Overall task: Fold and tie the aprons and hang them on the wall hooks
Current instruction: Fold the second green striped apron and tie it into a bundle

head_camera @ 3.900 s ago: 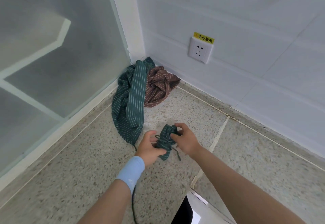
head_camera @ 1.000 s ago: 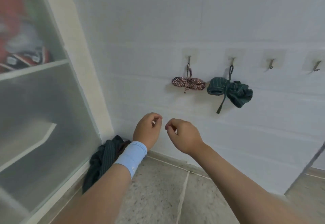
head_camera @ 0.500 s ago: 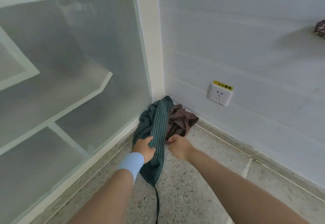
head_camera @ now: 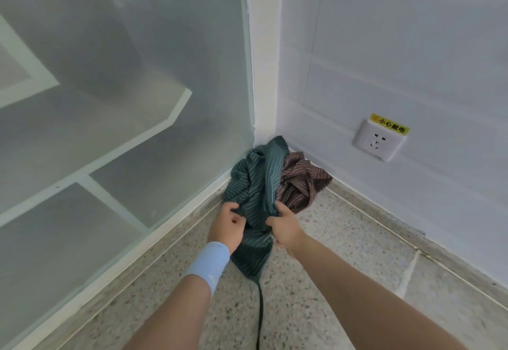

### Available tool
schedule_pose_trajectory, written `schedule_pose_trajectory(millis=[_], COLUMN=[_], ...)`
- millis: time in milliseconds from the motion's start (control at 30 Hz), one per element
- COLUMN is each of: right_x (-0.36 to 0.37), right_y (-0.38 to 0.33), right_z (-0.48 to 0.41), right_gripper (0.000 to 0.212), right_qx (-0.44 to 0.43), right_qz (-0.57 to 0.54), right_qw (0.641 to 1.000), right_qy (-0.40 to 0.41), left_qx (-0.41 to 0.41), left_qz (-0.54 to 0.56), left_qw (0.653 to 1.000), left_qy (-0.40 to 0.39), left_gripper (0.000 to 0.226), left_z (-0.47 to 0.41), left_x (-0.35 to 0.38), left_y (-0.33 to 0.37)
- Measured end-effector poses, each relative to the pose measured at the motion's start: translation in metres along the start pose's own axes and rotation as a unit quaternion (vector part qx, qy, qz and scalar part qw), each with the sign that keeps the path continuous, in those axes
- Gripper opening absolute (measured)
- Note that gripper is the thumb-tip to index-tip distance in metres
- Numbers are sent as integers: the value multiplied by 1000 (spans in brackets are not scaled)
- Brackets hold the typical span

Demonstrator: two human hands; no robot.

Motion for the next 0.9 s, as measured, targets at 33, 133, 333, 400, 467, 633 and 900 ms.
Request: schedule_pose_trajectory(millis=[33, 133, 333, 400, 467, 633, 900], right_x=[-1, -12, -63, -80, -97, -112, -36], right_y=[-2, -13, 3, 13, 25, 20, 0], right_z=[5, 34, 109, 123, 137, 125, 85], right_gripper=[42, 33, 14, 47, 72, 45, 86], right_qx=[-1, -3, 68, 105, 160, 107, -85], right_qz=[-7, 21, 120, 197, 404, 562, 226], right_qw=[1000, 998, 986, 971, 897, 820, 970], right_qy=[-16, -66, -98, -90, -77, 24, -8], left_qx=[39, 191, 247, 240, 241, 156, 106], left_qz=[-13, -75, -212, -237, -241, -339, -101], left_qw=[998, 978, 939, 933, 920, 775, 989], left_qy=[49, 26, -108, -122, -196, -510, -14], left_gripper=[53, 93, 22, 9, 11, 37, 32], left_z=[3, 19, 71, 89, 111, 173, 82], left_x=[-14, -11, 56, 67, 83, 119, 23], left_y=[10, 52, 62, 61, 63, 25, 42])
Point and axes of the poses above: each hand's wrist, its own z-axis away from the middle knuckle, its own x-axis out of the palm, y = z × x, the point moved 9 cm from there along -z, towards the middle knuckle, and after that the axes turned 11 degrees about -z, right-handed, at the moved point
